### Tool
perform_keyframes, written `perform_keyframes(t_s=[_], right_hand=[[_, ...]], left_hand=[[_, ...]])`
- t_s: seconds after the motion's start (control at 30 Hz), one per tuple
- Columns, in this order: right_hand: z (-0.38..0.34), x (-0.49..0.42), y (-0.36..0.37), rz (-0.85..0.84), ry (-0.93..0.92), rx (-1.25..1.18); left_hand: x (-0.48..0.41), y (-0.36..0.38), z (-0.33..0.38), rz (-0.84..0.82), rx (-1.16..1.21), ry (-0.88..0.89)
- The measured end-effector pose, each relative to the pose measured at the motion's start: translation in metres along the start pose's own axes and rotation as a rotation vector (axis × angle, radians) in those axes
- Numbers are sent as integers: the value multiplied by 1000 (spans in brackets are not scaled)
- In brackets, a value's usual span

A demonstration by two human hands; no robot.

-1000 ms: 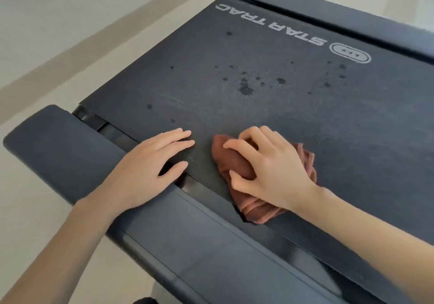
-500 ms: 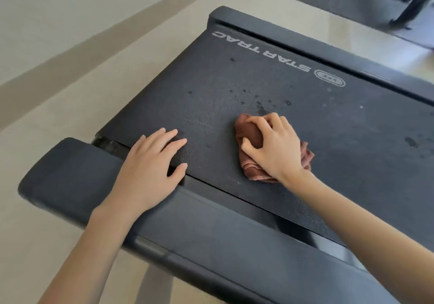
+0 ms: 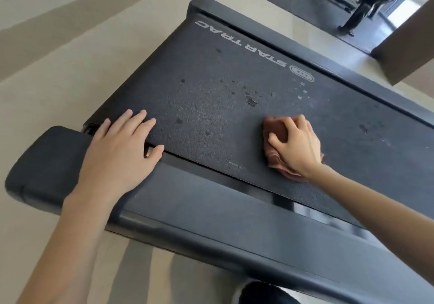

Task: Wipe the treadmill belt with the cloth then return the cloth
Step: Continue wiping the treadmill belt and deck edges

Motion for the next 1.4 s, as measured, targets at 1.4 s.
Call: perform_keyframes(t_s=[1.4], right_hand=[[-237,-91,41,153,-797,-328]], left_hand=[[28,-19,-28,122,-111,-425]])
Point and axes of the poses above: each hand's wrist, its own x-axis away from the middle knuckle, its own y-axis out of the palm, z = x × y, the point moved 8 cm from there along -x, towards the middle knuckle, and after that the axes turned 7 degrees about -y, right-handed, at the moved point
